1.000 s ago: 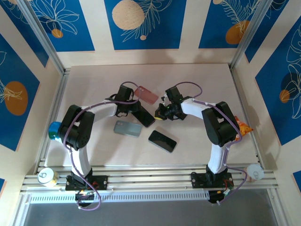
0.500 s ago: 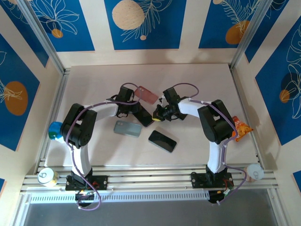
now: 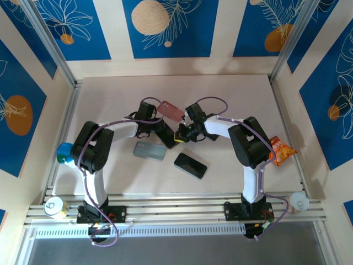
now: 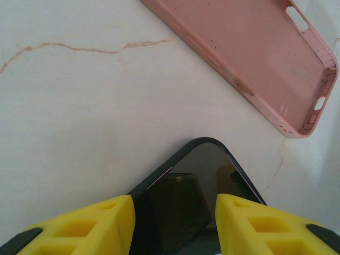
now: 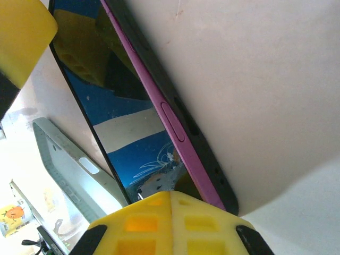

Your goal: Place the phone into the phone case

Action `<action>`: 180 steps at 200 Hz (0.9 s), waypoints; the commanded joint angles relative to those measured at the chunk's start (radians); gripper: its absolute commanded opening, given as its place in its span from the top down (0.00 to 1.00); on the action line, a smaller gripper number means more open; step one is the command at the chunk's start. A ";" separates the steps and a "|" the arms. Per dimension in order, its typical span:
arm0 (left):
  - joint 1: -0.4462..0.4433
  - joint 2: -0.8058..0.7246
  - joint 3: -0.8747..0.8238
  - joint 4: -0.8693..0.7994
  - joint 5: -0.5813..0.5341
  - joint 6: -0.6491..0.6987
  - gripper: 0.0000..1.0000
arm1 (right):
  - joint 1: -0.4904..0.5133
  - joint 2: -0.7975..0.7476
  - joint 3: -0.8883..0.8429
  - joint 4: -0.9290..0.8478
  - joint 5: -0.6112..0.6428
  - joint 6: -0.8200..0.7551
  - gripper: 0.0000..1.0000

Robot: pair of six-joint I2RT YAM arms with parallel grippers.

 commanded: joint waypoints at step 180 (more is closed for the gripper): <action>0.000 0.019 -0.017 -0.058 0.017 0.039 0.56 | -0.024 -0.057 -0.015 -0.125 0.070 -0.021 1.00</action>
